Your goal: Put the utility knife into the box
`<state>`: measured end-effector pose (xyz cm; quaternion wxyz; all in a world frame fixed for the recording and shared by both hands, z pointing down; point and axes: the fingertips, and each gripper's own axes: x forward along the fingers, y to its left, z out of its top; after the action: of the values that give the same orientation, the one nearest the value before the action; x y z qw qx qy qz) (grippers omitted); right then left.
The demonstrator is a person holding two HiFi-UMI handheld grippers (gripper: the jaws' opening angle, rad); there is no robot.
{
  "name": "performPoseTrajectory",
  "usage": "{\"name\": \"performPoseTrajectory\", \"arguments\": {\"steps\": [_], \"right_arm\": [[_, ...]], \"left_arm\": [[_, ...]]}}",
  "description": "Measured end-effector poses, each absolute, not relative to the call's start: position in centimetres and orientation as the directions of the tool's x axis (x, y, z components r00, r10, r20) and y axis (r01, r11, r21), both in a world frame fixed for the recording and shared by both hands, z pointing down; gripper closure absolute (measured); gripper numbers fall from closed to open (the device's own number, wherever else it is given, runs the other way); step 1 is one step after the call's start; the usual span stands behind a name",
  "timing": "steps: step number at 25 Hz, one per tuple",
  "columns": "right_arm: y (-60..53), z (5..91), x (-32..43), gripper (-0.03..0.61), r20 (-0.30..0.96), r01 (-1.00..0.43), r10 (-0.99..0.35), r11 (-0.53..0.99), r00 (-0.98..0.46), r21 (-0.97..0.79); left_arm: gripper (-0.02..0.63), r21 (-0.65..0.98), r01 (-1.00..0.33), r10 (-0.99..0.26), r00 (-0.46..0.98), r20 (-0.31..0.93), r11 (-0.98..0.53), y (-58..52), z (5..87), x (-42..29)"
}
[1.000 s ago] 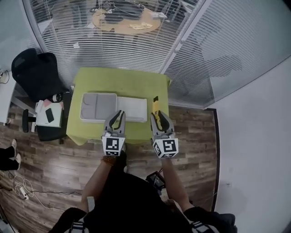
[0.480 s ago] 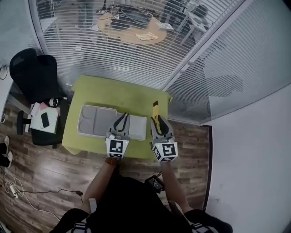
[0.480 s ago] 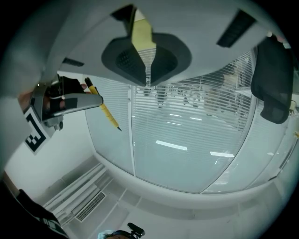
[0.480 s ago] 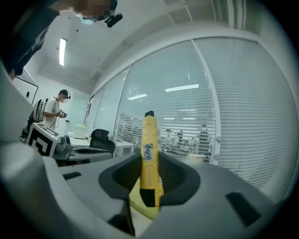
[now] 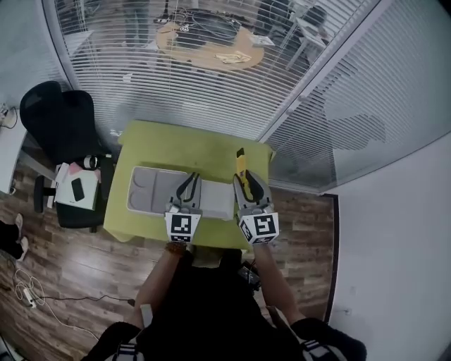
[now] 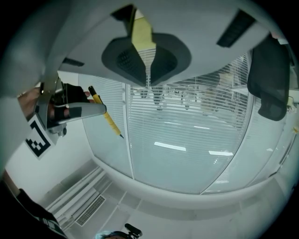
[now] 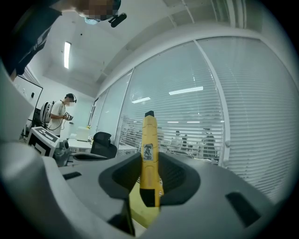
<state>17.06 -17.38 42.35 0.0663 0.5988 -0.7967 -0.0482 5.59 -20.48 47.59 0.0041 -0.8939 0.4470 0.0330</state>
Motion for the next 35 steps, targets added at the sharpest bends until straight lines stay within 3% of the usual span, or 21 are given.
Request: {"name": "performPoseTrajectory", "arguments": {"steps": [16,35], "right_arm": [[-19.5,42.4,14.6,0.469,0.024,-0.884,-0.894,0.445,-0.447,0.139],[-19.6,42.6,13.2,0.469,0.026,-0.879,-0.889,0.455,-0.456,0.140]], "left_arm": [[0.575,-0.027,-0.874,-0.873,0.486,-0.052,-0.485,-19.6,47.9,3.4],[0.575,-0.044,-0.877,-0.878,0.479,-0.014,-0.478,-19.1,48.9,1.3]]}}
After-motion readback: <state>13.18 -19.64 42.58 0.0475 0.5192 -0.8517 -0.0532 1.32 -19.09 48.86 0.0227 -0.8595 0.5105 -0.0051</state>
